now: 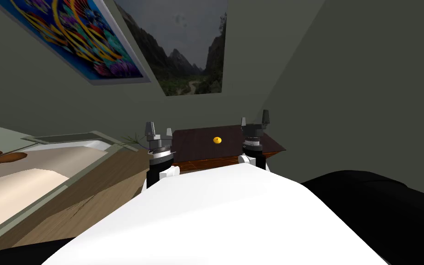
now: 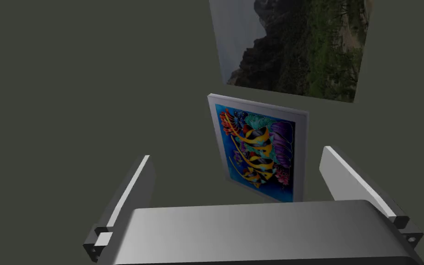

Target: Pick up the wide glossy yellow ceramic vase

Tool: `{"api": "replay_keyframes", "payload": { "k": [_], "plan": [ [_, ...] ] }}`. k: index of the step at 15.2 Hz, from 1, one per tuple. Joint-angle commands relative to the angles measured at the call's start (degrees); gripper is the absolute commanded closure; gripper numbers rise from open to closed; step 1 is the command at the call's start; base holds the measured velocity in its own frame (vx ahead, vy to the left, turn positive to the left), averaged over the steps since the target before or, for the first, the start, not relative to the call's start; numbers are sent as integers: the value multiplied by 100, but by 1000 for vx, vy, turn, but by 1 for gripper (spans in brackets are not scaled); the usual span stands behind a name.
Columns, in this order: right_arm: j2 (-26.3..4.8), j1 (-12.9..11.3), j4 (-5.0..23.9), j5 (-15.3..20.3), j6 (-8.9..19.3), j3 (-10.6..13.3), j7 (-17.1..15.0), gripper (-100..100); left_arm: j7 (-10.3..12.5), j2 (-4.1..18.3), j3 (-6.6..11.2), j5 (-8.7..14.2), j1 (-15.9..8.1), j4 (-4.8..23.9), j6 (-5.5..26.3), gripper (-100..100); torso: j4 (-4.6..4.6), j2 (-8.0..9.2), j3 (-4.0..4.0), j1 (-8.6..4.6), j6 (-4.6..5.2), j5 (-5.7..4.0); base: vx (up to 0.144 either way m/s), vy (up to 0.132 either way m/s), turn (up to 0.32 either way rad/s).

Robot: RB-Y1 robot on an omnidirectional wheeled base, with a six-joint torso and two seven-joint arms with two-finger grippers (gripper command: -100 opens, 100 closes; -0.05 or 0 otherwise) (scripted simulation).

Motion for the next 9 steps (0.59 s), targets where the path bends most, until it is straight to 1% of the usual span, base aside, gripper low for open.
{"api": "replay_keyframes", "payload": {
  "k": [1, 3, 4, 6, 7, 8, 9],
  "plan": [
    [-188, -18, 92, 43, -2, 6, 8, -100, 0, 0, 0, 0, 0, 0, 0, 0, 0, 0, 0, 0, 0, 0, -33, 1, 37],
    [-462, -60, 310, 144, -5, 21, 26, -100, 0, 0, 0, 0, -1, 0, 0, 0, 3, 20, 10, 0, -2, 0, -90, 8, 121],
    [-480, -60, 310, 144, -5, 21, 26, -100, 0, 0, 0, 0, -2, 0, 0, 0, 6, 30, 17, 1, -3, 0, -89, 8, 90],
    [-792, -124, 642, 298, -11, 43, 53, -100, 0, 0, 0, 0, -1, 0, 0, 0, 7, 34, 19, 2, -2, 0, -75, 19, 144],
    [-792, -124, 642, 298, -11, 43, 53, -100, 0, 0, -1, 0, -2, 0, 0, 0, 7, 32, 18, 4, -4, 1, -57, 17, 134],
    [-953, -163, 828, 392, -14, 57, 69, -100, 0, 0, 0, 0, -1, 0, 0, 0, 6, 29, 17, 4, -2, 1, -47, 13, 153],
    [-953, -163, 846, 392, -14, 57, 69, -100, 0, 0, -1, 0, -1, 0, 0, 0, 5, 24, 14, 3, -3, 0, -37, 10, 131]
  ]
}}
